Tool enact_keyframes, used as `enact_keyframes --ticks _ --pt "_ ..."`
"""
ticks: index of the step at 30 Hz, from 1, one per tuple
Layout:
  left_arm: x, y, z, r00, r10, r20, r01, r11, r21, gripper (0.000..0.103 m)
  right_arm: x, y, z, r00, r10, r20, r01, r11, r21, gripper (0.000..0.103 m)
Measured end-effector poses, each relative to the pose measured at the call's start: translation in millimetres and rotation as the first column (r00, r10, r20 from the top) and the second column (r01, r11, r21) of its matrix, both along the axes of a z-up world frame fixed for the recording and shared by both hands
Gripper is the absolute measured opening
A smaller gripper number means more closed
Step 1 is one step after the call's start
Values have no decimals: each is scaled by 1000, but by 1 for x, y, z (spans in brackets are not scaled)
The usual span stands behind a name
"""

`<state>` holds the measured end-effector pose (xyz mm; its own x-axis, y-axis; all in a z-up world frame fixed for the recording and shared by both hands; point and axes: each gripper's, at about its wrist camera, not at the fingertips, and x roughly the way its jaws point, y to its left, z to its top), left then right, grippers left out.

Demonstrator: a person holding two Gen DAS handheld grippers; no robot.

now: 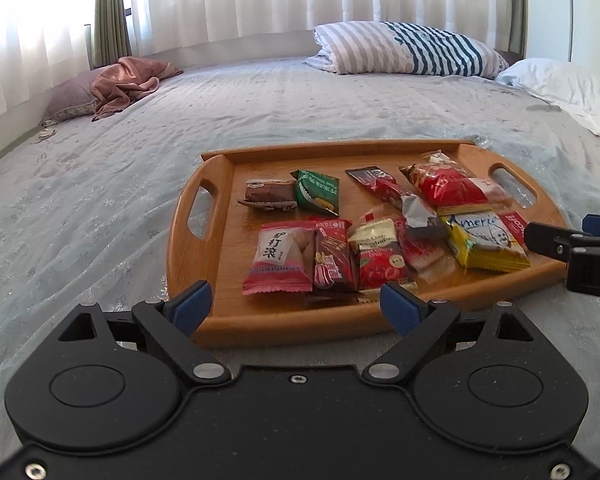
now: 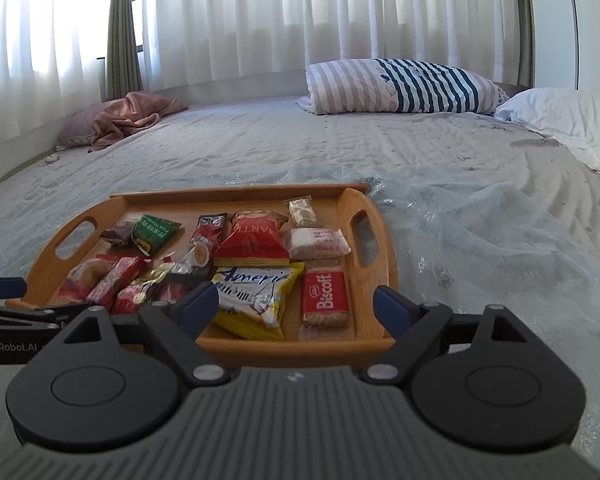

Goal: Organize snacks

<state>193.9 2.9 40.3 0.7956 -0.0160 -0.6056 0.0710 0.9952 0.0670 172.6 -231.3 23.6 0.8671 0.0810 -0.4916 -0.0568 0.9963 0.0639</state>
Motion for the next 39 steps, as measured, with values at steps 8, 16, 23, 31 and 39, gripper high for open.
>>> enact_keyframes --ticks 8,16,23,31,39 --pt "-20 1 -1 1000 8 -10 -8 1000 -14 93 -21 6 0 1000 16 14 -16 999 -32 97" --pt "-36 7 -9 999 33 -29 -34 999 -27 93 -41 11 -5 999 37 10 -36 998 -54 101" --pt "-48 11 -16 998 59 -33 -59 998 -29 93 -53 12 -12 1000 31 -2 -31 998 -54 102" --pt "-60 6 -23 999 44 -26 -44 999 -4 93 -65 14 -21 999 33 -22 -34 998 -53 103" --pt "-67 3 -31 999 37 -33 -37 999 -1 94 -70 16 -29 999 23 -35 -26 997 -73 103"
